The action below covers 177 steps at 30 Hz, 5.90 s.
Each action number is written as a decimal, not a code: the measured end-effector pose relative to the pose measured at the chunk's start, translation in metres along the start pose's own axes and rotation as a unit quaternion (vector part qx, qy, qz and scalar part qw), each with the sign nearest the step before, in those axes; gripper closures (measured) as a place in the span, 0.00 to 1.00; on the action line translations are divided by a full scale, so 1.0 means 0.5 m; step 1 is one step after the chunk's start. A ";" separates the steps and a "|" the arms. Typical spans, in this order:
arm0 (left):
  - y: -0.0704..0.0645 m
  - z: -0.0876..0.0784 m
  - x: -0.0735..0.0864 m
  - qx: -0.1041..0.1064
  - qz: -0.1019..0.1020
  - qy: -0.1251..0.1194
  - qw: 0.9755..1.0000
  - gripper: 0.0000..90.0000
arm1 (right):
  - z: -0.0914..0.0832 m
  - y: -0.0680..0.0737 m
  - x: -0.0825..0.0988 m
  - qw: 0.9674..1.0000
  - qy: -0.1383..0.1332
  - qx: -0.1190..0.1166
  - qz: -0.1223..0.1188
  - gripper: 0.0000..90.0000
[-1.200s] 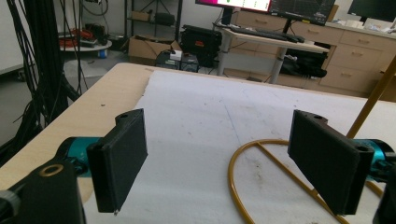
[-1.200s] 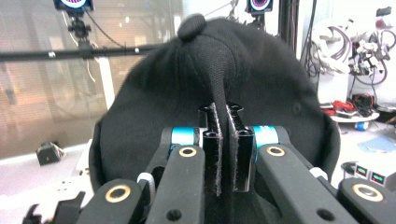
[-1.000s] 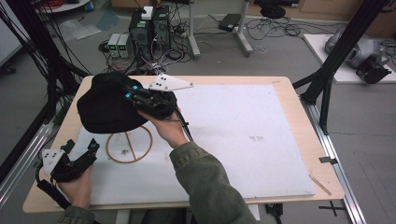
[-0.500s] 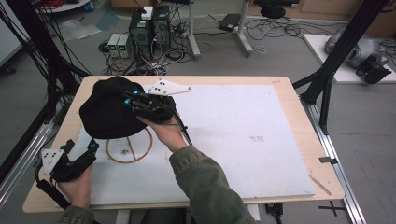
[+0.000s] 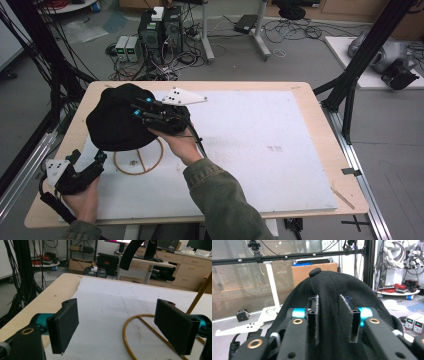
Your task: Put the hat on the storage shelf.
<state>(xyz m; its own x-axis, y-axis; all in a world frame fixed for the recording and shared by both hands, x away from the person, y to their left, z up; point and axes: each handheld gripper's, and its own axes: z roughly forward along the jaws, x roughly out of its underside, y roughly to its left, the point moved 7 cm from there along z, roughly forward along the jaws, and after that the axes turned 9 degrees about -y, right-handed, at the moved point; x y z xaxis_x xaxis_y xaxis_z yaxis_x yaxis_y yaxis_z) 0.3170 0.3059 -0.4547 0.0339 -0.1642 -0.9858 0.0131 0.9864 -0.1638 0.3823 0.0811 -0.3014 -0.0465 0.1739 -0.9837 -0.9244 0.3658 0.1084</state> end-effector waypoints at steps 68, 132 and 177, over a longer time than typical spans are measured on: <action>-0.014 -0.001 0.003 0.005 0.024 0.003 1.000 0.22 | -0.385 -0.144 0.067 0.983 0.008 0.183 -0.022 0.28; -0.021 0.001 0.005 0.009 0.013 0.004 1.000 0.22 | -0.710 -0.237 0.149 0.889 0.009 0.451 -0.080 0.20; -0.022 0.011 0.013 0.012 0.008 0.015 1.000 0.22 | -0.712 -0.243 0.169 0.893 0.022 0.444 -0.074 0.19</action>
<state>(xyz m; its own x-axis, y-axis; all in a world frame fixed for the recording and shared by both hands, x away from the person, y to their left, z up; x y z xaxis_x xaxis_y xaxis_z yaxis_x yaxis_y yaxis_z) 0.3224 0.2942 -0.4593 0.0042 -0.1472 -0.9891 0.0364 0.9885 -0.1470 0.3561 -0.2742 -0.4488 0.0189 0.0350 -0.9992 -0.2584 0.9656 0.0289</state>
